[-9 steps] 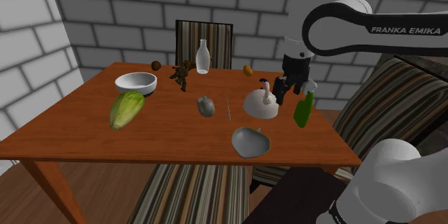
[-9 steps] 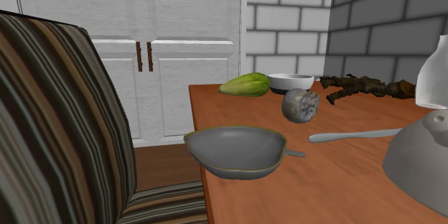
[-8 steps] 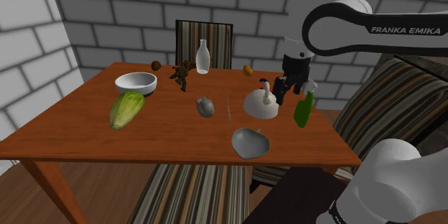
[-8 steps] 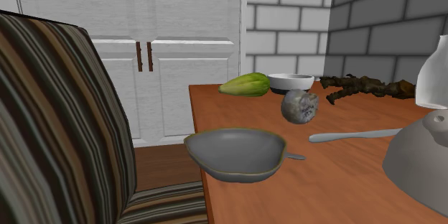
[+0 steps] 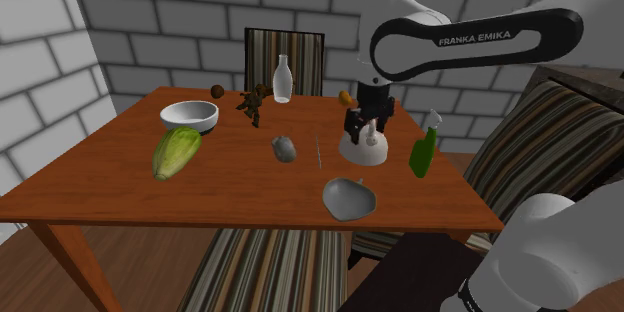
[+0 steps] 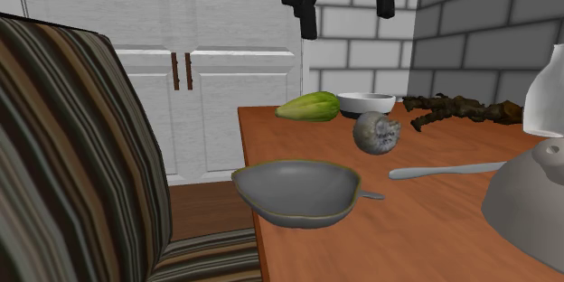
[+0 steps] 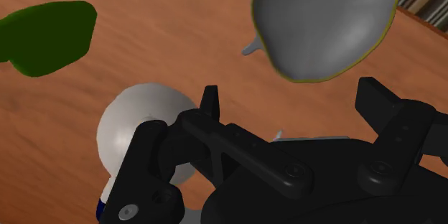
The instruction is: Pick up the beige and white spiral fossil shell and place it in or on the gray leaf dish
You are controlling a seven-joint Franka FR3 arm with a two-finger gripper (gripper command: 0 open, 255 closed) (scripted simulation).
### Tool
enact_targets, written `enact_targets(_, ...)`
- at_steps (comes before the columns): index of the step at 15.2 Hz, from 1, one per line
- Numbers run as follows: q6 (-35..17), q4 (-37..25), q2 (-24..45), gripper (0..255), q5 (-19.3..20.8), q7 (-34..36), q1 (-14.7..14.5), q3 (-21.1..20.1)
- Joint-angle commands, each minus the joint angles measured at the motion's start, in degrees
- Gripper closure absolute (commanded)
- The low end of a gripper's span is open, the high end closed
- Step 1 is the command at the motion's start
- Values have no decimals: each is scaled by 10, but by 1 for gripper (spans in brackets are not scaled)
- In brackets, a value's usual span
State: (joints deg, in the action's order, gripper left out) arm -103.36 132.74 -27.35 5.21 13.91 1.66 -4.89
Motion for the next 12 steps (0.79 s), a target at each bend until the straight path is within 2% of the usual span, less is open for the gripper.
enact_targets(1,-23,-25,51,0,-2,13,2,-4)
enact_targets(7,-60,-121,193,0,-5,45,5,-12)
enact_targets(12,-70,-221,310,0,-4,69,4,-15)
